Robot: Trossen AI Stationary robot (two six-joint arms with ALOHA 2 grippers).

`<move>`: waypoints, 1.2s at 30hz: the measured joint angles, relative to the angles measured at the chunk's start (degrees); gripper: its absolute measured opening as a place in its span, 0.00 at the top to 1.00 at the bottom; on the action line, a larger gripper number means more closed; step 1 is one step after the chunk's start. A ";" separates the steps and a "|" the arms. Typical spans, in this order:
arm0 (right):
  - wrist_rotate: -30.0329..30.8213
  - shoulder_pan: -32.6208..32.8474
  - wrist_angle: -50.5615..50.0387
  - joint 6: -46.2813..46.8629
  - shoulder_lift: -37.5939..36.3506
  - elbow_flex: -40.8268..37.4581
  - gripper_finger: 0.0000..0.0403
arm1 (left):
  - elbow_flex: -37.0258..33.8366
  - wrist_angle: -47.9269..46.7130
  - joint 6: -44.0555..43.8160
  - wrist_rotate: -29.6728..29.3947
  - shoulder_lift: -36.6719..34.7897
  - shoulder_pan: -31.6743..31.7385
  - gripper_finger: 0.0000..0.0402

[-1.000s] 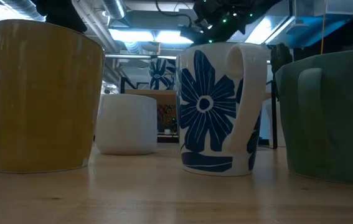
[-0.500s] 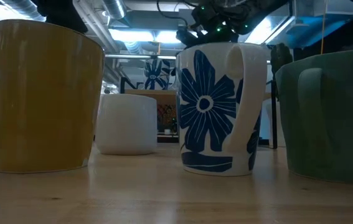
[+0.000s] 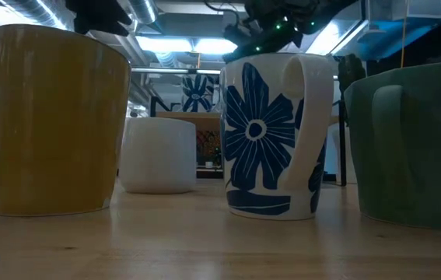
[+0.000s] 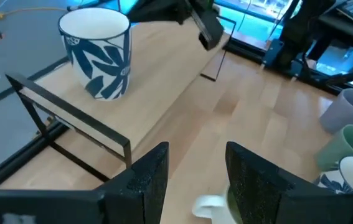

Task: Place coffee mugs
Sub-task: Put the top blue patterned mug on the shelf

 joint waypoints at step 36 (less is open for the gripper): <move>-0.61 2.05 5.08 1.76 6.71 -0.07 1.00 | 0.00 -0.54 0.00 -1.09 1.54 0.01 0.62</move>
